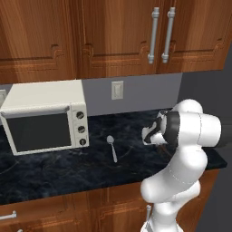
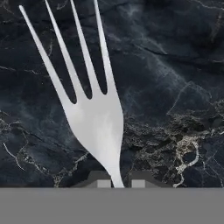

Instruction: Take the fork and place it on the left side of the plate. Then take the spoon and place it on the right side of the plate. Make sure they're directly next to the plate.

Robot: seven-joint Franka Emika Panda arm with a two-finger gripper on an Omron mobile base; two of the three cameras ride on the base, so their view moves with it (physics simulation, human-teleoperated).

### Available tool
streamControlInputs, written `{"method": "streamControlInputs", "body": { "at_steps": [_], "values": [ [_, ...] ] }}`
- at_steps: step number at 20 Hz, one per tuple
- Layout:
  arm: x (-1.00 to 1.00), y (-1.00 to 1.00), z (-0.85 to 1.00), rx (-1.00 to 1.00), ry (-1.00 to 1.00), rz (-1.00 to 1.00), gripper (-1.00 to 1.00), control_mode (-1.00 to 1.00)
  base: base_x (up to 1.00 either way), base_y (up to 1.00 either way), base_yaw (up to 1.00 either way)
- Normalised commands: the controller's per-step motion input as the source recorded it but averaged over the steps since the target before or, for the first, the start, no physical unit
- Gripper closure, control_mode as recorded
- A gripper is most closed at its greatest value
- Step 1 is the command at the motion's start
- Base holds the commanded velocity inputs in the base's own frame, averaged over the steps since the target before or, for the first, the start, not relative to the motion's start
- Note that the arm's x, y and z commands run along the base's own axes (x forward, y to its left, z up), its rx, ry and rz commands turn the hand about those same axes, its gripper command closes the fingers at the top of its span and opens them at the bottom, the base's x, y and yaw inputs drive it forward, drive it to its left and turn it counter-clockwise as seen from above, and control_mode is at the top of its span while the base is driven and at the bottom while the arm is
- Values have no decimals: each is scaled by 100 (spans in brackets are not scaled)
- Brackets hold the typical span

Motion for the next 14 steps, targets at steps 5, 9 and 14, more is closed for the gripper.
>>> {"method": "streamControlInputs", "body": {
  "at_steps": [5,9,14],
  "values": [
    [-30,17,-11,12,22,0,100,-100,0,0,0],
    [-60,-2,57,30,6,4,100,-100,0,0,0],
    [-67,-12,76,27,-1,5,100,-100,0,0,0]
  ]
}}
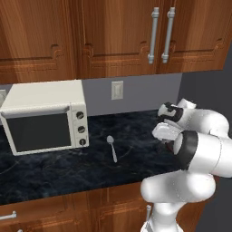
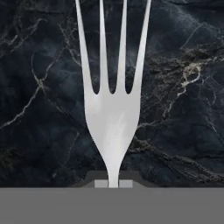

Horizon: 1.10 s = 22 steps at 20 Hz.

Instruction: Take the fork and place it on the left side of the plate. Then take the spoon and place it on the right side of the plate. Make sure they're directly next to the plate.

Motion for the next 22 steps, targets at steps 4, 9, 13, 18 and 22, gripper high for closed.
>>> {"method": "streamControlInputs", "body": {
  "at_steps": [4,9,13,18,22],
  "values": [
    [-57,0,83,15,-4,1,100,-100,0,0,0],
    [-61,0,85,8,-3,0,100,-100,0,0,0],
    [-69,12,98,0,-5,0,100,-100,0,0,0],
    [-71,49,70,-12,-10,-4,100,-100,0,0,0],
    [-56,62,25,-23,-13,-9,100,-100,0,0,0]
  ]
}}
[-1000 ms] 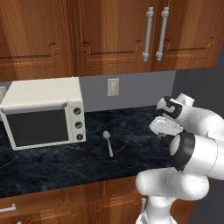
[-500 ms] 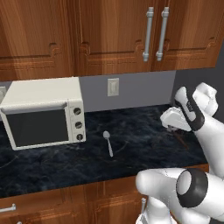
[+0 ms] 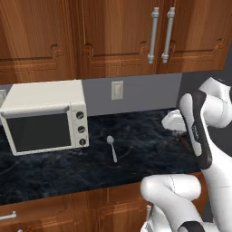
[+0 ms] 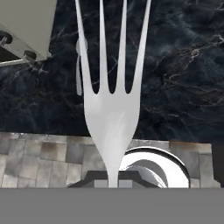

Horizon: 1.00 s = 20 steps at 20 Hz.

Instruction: Take the fork and place it on the left side of the plate. Then take the spoon and place it on the right side of the plate. Make sure they're directly next to the plate.

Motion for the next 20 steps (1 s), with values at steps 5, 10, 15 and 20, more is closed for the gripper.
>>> {"method": "streamControlInputs", "body": {
  "at_steps": [5,10,15,20],
  "values": [
    [-44,35,1,-15,-14,-5,100,-100,0,0,0],
    [-34,1,0,-2,-13,0,100,-100,0,0,0],
    [-6,0,0,0,-2,0,100,100,-25,0,0],
    [0,0,0,0,0,0,100,100,-64,0,3]
  ]
}}
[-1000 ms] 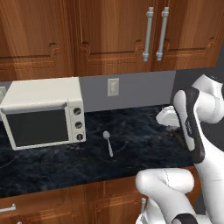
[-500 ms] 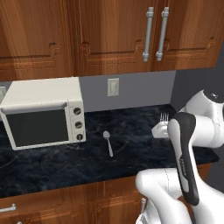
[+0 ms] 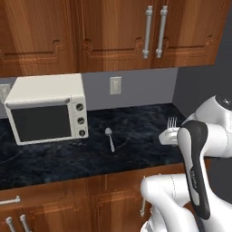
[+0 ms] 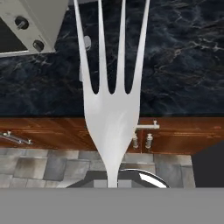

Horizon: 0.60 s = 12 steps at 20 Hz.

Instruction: Take the fork and place it on the left side of the plate. Then take the spoon and place it on the right side of the plate. Make sure they're directly next to the plate.

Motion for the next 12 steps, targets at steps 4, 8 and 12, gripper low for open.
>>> {"method": "streamControlInputs", "body": {
  "at_steps": [4,8,12],
  "values": [
    [0,0,0,0,0,0,100,100,-70,0,11],
    [0,0,0,0,0,0,100,100,-43,9,20],
    [0,0,0,0,0,0,100,100,-17,16,42]
  ]
}}
